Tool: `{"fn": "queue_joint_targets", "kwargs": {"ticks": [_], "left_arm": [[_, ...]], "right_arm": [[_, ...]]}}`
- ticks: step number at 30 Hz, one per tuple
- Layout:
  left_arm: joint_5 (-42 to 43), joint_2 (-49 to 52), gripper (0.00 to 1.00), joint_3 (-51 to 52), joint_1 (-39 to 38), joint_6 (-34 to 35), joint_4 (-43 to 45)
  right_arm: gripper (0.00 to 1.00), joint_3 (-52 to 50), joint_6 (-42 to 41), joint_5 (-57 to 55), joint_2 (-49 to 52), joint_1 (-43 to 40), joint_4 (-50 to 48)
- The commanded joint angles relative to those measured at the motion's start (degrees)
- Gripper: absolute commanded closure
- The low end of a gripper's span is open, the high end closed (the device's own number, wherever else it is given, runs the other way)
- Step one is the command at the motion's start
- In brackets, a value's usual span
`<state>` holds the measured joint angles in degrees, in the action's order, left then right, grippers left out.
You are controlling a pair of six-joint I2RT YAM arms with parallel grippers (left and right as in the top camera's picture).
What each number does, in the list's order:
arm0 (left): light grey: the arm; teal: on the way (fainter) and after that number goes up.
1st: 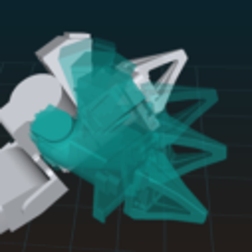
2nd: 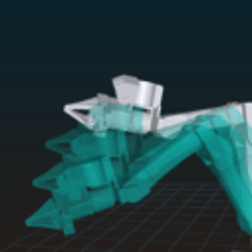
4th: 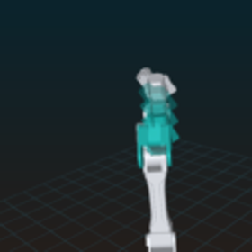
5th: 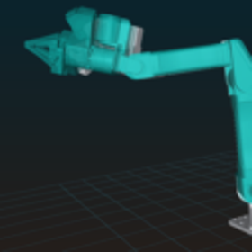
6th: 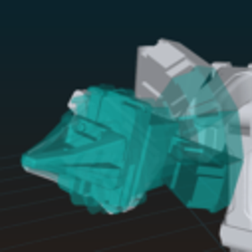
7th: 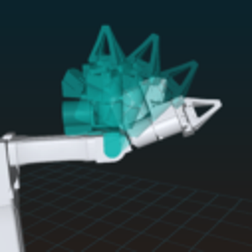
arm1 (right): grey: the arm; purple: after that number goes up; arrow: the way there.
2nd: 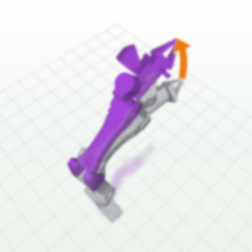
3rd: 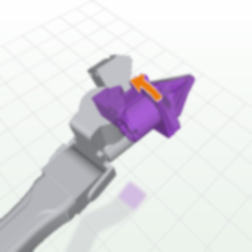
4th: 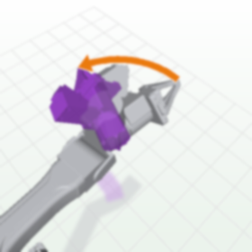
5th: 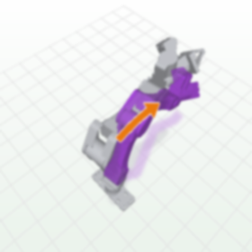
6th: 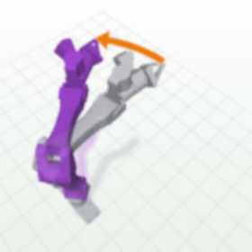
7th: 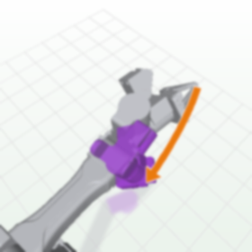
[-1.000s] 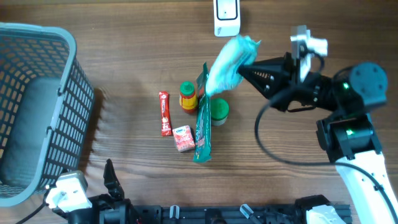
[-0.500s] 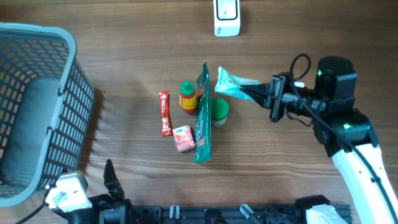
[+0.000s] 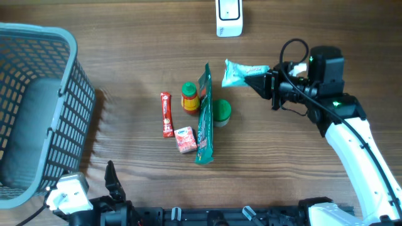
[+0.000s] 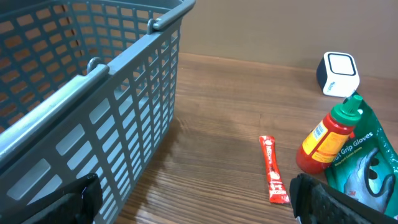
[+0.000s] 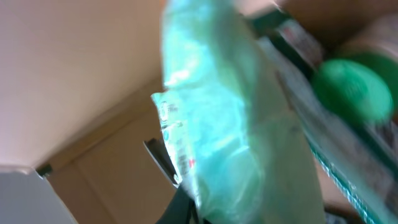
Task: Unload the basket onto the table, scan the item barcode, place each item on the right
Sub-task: 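Hold the wipes pack in front of the scanner window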
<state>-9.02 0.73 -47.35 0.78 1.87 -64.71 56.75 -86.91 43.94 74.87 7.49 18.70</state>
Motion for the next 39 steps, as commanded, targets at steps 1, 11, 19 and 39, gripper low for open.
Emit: {"fn": "queue_joint_targets", "kwargs": {"ticks": [1,11,19,39], "left_arm": [[0.66,-0.46,0.0,-0.04,0.24,0.33,0.11],[0.66,-0.46,0.0,-0.04,0.24,0.33,0.13],[0.66,-0.46,0.0,-0.04,0.26,0.33,0.13],[0.66,-0.46,0.0,-0.04,0.24,0.33,0.11]], "right_arm": [[0.96,0.7,9.03,-9.01,0.37,-0.07,-1.84],[0.95,0.72,8.48,-15.87,17.79,0.04,-32.28],[0.96,11.5,10.71,-26.03,34.69,1.29,-49.48],[0.95,38.34,19.89,-30.58,56.65,2.95,-40.3]]}}
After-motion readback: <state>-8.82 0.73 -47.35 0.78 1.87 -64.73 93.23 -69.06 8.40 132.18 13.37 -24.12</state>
